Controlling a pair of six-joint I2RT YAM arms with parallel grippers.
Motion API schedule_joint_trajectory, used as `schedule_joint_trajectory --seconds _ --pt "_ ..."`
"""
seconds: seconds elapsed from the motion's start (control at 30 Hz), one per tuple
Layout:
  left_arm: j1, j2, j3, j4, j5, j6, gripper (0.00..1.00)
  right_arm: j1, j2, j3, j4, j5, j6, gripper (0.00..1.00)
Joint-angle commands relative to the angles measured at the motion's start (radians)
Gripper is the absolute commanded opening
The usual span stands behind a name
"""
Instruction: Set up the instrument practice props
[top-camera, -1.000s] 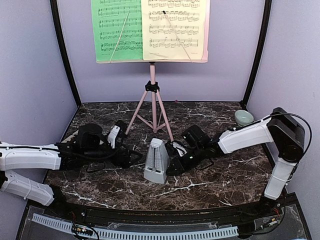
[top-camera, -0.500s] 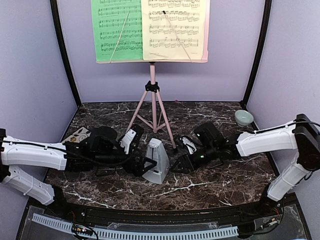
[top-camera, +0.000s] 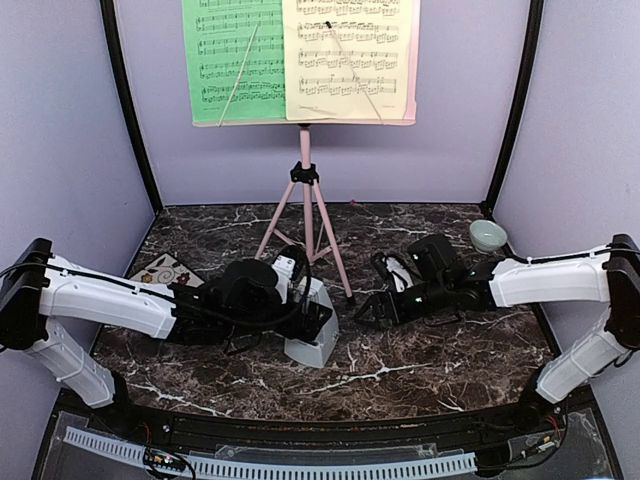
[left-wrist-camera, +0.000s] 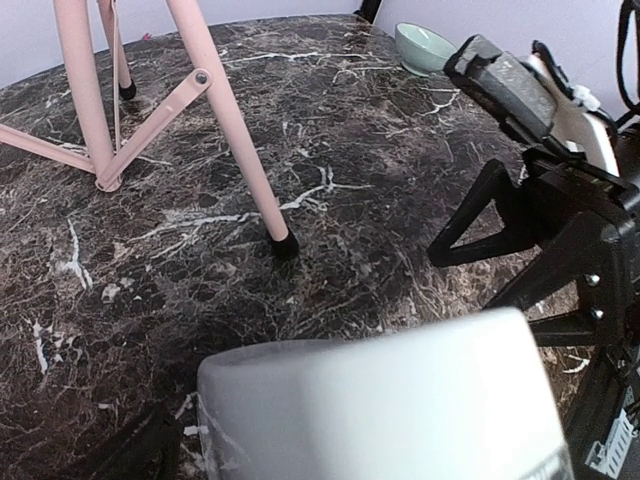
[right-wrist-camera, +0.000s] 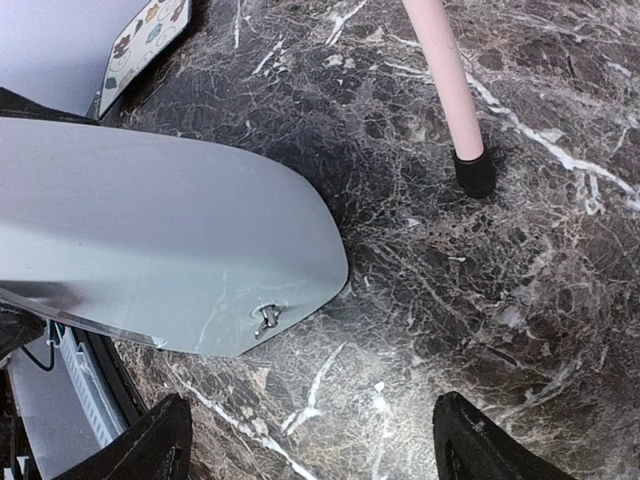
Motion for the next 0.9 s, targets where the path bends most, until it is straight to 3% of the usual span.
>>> schedule_joint_trajectory --seconds 0.0,0.3,0.47,0.7,0.87 --pt "-0.006 0.037 0.053 0.038 -0.091 -0.003 0.98 -0.014 -0.058 0.002 0.011 0.072 0.007 0.87" --pt "-0.006 0.078 0.094 0.0 -0.104 -0.014 0.68 -0.014 -0.216 -0.029 0.041 0.339 -0.009 0.99" --pt "-0.006 0.051 0.129 -0.014 -0.13 0.015 0.54 -0.016 -0.248 -0.025 0.062 0.477 -0.011 1.0" --pt "0.015 -0.038 0.149 0.017 -0.196 0.025 0.31 -0.021 -0.214 -0.009 0.123 0.239 -0.07 0.99" --pt "0.023 -0.068 0.167 0.009 -0.237 0.028 0.24 -0.016 -0.211 -0.04 0.23 0.13 -0.035 0.89"
